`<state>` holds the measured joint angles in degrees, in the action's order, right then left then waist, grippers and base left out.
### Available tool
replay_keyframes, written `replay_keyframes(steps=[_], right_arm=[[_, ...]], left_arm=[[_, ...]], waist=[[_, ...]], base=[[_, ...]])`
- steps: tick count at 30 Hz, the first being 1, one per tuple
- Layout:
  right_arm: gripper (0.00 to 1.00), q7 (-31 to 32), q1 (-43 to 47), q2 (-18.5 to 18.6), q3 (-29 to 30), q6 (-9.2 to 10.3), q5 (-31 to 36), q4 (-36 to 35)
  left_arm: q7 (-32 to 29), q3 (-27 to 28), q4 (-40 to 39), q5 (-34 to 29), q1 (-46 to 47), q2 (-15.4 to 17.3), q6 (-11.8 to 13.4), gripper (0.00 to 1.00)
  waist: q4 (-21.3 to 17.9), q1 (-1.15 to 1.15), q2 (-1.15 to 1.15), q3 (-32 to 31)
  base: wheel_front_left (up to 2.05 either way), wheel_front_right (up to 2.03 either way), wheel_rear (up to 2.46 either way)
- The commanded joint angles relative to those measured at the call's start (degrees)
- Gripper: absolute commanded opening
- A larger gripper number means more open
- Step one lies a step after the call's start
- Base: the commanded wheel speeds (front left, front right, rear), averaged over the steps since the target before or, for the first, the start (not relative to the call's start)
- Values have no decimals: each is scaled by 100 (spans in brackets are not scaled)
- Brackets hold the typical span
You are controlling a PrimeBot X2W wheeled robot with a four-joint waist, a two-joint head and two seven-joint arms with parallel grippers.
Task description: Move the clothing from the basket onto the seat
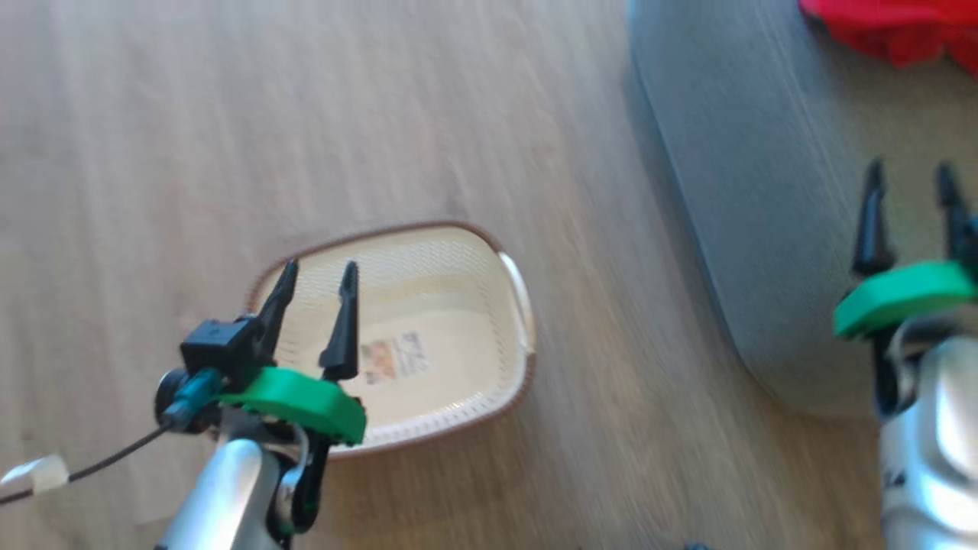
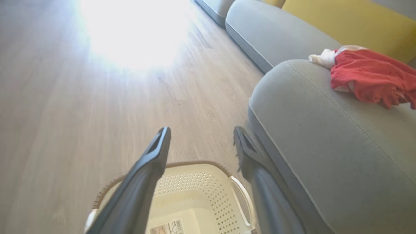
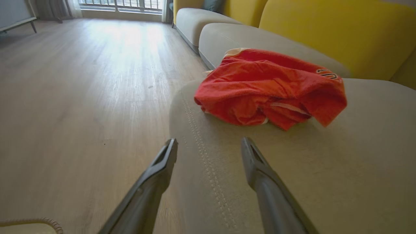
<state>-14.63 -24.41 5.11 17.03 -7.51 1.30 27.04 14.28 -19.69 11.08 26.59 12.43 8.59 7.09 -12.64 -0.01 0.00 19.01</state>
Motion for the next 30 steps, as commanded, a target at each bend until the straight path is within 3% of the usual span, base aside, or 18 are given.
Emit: replay_keyframes(steps=[1,7,15,26,27,30], right_arm=[[100,-37,139,-24,-239,2,-57,-271],[100,-37,912,-208,-793,2,-278,-525],[100,-37,1597,-222,-1803,2,-229,-616],[100,-37,1736,-223,-2078,2,-466,-560],[0,1,1829,-235,-1936,0,-433,-412],[0,5,1905,-244,-1936,0,-434,-155]], left_arm=[[69,337,-73,-88,-52,-14,-52,100],[71,905,361,-426,-376,-155,-323,100],[71,1419,798,-723,-714,-379,-595,100],[72,1769,1016,-1021,-742,-513,-803,100],[1,1579,1182,-1007,-922,-520,-800,0],[-15,1566,1421,-1006,-1005,-534,-794,0]], waist=[[736,1,0,-724],[1141,1,0,-1306],[1291,1,0,-1803],[1358,1,0,-1963],[1359,1,0,-1967],[1362,1,0,-1973]], base=[[0,0,0],[0,0,0],[0,0,0],[0,0,0],[0,0,0],[0,0,0]])
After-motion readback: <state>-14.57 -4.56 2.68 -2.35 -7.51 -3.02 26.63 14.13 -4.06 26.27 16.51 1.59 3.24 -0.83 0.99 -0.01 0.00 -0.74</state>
